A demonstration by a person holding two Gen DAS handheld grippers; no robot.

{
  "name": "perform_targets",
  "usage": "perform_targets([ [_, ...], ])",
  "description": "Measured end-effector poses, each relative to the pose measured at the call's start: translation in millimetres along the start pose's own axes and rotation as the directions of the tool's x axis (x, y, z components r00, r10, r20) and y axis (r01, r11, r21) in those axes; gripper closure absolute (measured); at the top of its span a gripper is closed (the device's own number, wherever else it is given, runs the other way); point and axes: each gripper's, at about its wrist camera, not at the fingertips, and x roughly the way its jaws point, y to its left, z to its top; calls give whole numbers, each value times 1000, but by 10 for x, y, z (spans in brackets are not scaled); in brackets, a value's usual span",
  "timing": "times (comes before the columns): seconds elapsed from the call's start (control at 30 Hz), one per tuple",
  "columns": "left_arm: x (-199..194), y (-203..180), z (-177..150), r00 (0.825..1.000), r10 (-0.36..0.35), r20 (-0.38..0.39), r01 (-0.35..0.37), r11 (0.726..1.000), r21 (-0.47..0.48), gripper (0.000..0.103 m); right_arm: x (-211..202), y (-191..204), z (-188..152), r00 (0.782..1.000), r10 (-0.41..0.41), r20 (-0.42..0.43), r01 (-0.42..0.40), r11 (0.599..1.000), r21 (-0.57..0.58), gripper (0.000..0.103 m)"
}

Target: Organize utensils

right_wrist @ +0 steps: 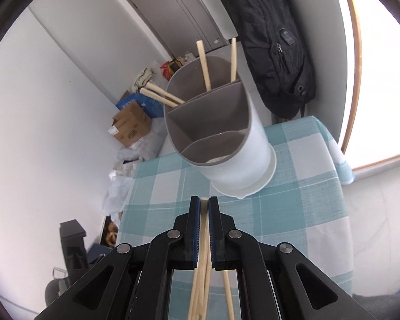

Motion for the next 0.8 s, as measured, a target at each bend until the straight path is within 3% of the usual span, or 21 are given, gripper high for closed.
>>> perform_targets([
  [0.33,145,-155,-112,995,90,-50,-87,994,66,8,-50,-68,-96,998,58,38,-59,998,18,98],
  [0.8,238,-198,-42,989,129,-79,-128,992,17,6,-263,-304,-99,989,109,100,-114,992,45,98],
])
